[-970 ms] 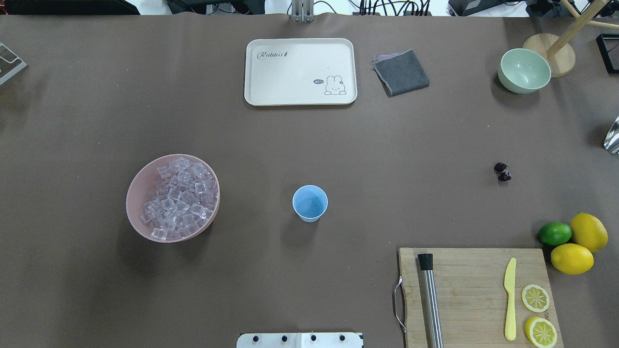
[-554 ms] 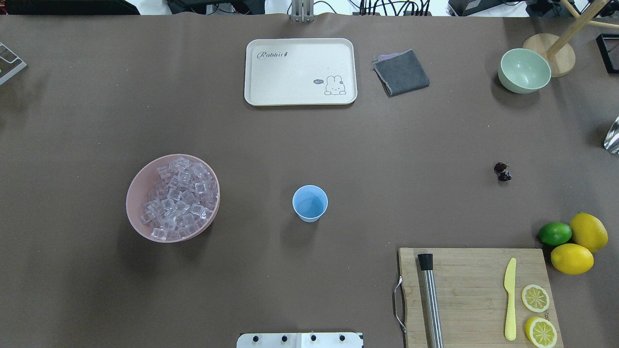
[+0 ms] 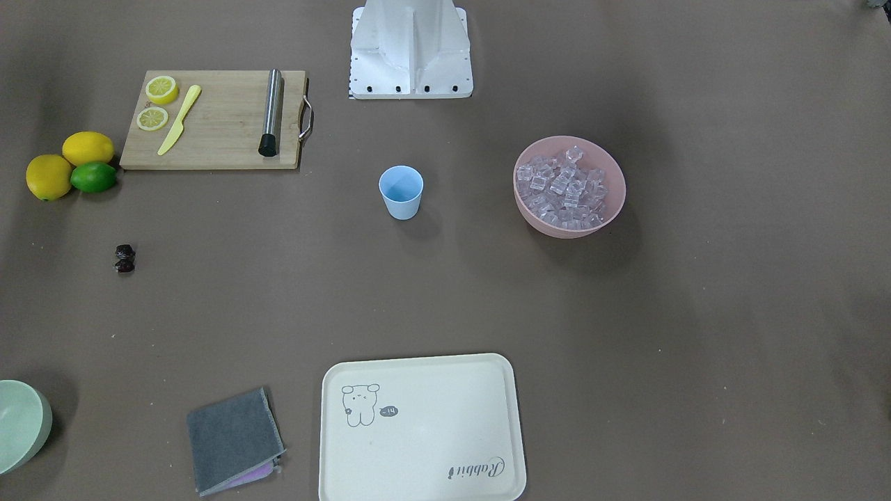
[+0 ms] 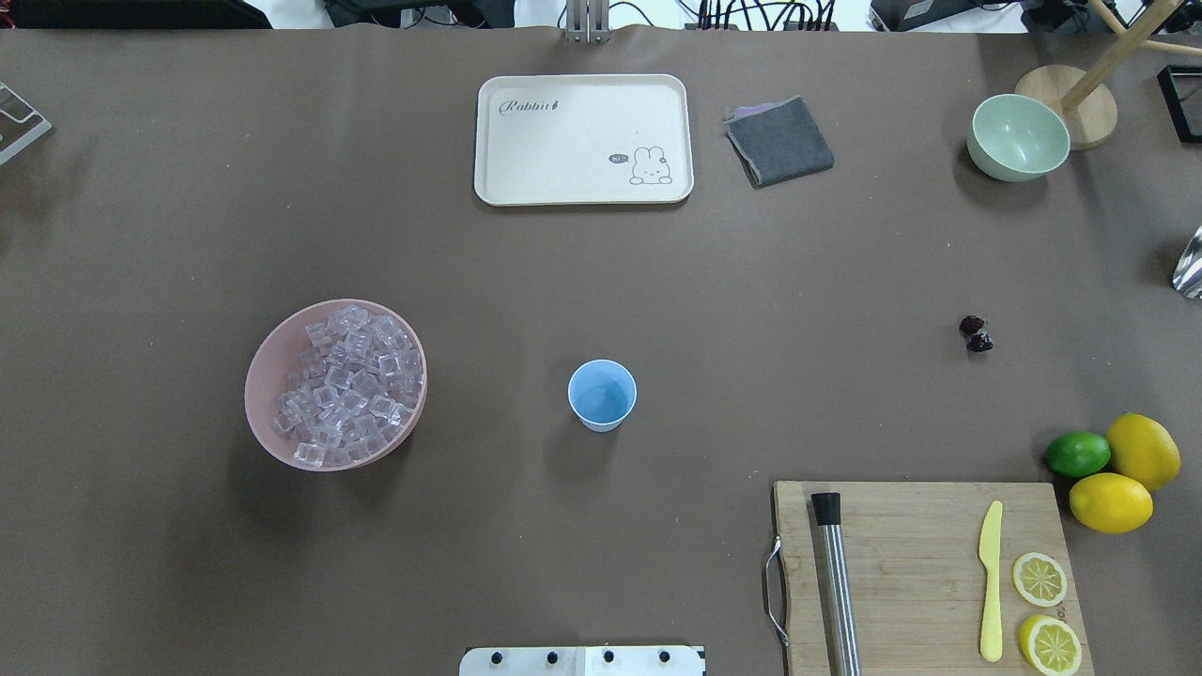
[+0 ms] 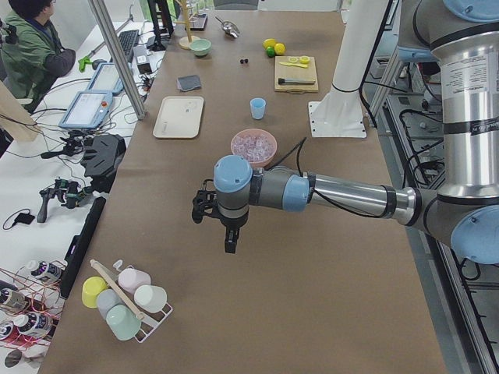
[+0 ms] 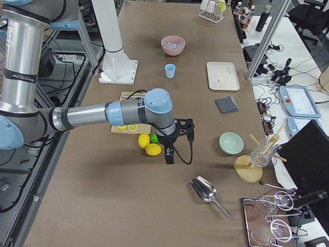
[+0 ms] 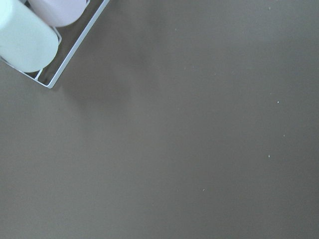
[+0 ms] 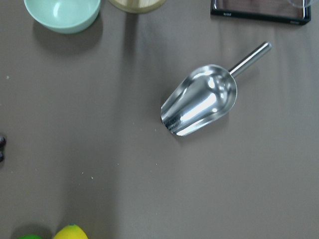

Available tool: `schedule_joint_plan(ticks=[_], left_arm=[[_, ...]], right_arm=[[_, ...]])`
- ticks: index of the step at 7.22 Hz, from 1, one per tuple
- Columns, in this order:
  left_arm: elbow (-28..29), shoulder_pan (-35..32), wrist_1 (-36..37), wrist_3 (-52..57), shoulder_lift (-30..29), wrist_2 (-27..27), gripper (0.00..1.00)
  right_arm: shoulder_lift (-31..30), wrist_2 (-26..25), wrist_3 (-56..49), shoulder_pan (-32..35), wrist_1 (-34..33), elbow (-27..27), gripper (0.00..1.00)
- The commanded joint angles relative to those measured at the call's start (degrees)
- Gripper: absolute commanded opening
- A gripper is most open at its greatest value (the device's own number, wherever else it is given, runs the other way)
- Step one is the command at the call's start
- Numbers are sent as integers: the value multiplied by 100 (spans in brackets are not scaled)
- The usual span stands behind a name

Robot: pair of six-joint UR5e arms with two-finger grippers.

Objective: Put ice and cherries in cup

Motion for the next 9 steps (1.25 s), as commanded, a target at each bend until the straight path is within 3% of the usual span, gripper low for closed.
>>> schedule_joint_plan(ticks=[1,4,7,9], left_arm=[[360,-33,-1244,-34,-5,9,98],[415,-33,-1415,27,-111,-26,98],[380,37,-1952,9,-128,17,98],[337,291,-1944,-61,-479,-17,100]], right_arm=[[81,865,12,227,202,-309,100],[-42,845,-6,245,1157,-407,100],[19,924,773,228,1169,-355,100],[71,924,1527,-157,1169,-102,100]])
